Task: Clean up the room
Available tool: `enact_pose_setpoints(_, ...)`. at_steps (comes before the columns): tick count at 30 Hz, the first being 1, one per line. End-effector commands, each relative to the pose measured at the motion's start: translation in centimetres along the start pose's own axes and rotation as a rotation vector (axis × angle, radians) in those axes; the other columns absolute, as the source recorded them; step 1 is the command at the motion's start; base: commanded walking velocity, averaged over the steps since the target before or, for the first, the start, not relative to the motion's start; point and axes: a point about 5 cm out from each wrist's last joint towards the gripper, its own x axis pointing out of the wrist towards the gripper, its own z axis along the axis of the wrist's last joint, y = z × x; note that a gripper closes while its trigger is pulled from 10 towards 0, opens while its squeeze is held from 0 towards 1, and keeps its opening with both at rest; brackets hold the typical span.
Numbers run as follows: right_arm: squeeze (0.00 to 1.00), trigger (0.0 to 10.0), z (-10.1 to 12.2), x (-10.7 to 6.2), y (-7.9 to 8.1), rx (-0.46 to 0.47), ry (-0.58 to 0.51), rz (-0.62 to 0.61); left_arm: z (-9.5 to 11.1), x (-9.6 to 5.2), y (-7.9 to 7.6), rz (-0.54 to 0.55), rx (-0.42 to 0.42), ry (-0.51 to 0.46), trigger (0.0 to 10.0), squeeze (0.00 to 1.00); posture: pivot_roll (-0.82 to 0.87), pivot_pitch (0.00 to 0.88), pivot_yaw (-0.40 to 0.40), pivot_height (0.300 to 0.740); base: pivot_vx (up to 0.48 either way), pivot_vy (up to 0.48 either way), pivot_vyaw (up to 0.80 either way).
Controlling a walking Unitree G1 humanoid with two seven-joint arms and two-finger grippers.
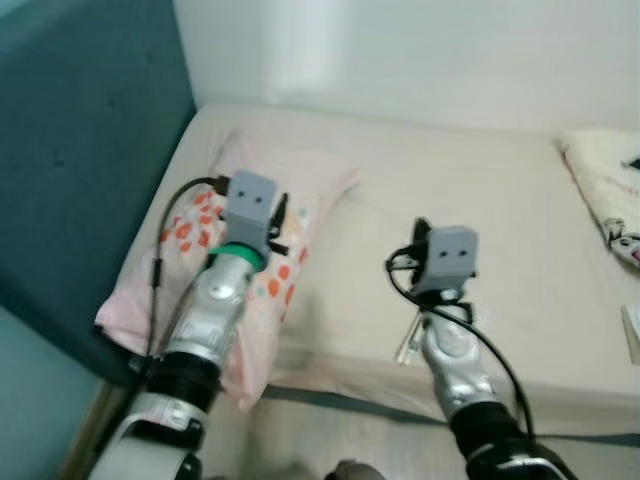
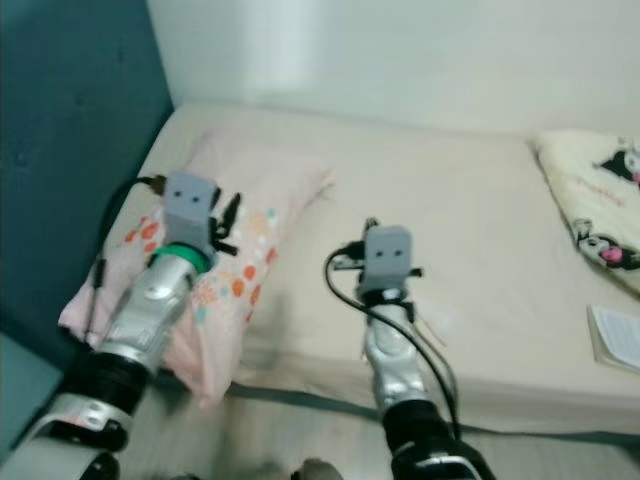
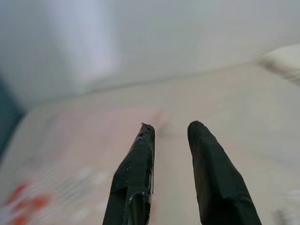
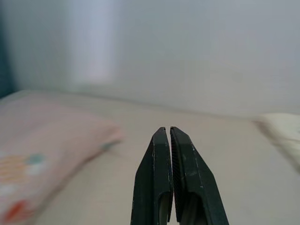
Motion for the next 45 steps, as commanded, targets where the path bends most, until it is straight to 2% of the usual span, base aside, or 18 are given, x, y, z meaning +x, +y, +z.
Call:
enact_pose_setpoints(1, 0.0, 10.0, -0.62, -0.45, 0.12, 0.006, 0.03, 0.0, -0.78, -0.28, 0.23, 0.004, 0.002, 0.031, 10.0, 0.0, -0.12, 0.036, 0.01, 0.736, 0.0, 0.0, -0.8)
enact_pose_setpoints(10, 0.0, 10.0, -0.7, -0.39, 0.05, -0.001, 0.035, -0.005, -0.94, -0.24, 0.26, 0.006, -0.002, 0.034, 10.0, 0.0, -0.12, 0.034, 0.012, 0.736, 0.0, 0.0, -0.8)
enact_pose_setpoints(23, 0.0, 10.0, -0.67, -0.32, 0.13, -0.01, 0.032, -0.006, -0.75, -0.01, 0.2, 0.002, 0.023, 0.024, 10.0, 0.0, -0.13, 0.029, 0.019, 0.736, 0.0, 0.0, 0.0)
enact_pose_setpoints(34, 0.0, 10.0, -0.63, -0.33, 0.11, -0.013, 0.027, -0.005, -0.78, 0.1, 0.12, 0.003, 0.054, 0.02, 10.0, 0.0, -0.13, 0.024, 0.023, 0.736, 0.0, -0.41, 0.0)
enact_pose_setpoints(41, 0.0, 10.0, -0.61, -0.37, 0.07, -0.012, 0.024, -0.007, -1.26, 0.22, 0.2, 0.006, -0.006, 0.07, 10.0, 0.0, -0.13, 0.027, 0.026, 0.736, 0.034, 0.201, 0.0)
enact_pose_setpoints(45, 0.0, 10.0, -0.61, -0.38, 0.06, -0.012, 0.023, -0.008, -1.26, 0.26, 0.19, 0.005, 0.003, 0.071, 10.0, 0.0, -0.13, 0.027, 0.026, 0.736, 0.0, 0.48, 0.0)
